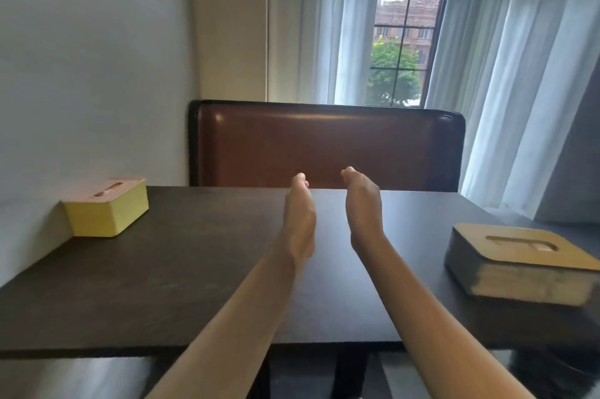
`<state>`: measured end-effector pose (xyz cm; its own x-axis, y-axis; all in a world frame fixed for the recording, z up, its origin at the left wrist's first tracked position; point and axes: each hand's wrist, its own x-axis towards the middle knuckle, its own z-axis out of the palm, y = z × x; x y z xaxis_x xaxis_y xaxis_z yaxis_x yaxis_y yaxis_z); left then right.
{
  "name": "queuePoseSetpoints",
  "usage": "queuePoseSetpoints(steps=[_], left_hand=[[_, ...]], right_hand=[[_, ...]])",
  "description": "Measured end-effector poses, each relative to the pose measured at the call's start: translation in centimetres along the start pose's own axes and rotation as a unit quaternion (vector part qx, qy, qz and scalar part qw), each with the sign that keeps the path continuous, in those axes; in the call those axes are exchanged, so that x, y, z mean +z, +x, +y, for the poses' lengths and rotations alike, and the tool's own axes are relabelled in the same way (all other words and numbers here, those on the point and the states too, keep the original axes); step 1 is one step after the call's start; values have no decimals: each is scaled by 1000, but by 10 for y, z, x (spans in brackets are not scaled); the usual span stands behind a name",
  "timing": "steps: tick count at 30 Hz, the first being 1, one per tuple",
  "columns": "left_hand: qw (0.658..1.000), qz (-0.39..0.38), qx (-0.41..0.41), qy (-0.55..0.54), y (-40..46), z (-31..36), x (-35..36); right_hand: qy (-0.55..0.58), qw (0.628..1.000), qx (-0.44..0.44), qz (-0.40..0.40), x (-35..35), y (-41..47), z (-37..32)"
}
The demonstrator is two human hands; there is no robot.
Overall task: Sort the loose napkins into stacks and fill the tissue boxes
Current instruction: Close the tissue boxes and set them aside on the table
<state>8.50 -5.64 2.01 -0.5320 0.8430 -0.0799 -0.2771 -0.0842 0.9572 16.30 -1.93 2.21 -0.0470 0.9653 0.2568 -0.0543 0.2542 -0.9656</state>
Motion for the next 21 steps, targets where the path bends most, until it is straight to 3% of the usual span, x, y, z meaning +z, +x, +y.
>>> queuePoseSetpoints(steps=[10,15,21], left_hand=[[993,-110,-1,44,-63,-56,143],[984,-160,1,76,-78,-90,205],[979,-132,-15,152,-70,-122,252]], right_hand=[[-77,988,-9,131,-167,3,10],[-162,964,-31,207,-255,16,27],[-298,924,31,239,-324,39,55]])
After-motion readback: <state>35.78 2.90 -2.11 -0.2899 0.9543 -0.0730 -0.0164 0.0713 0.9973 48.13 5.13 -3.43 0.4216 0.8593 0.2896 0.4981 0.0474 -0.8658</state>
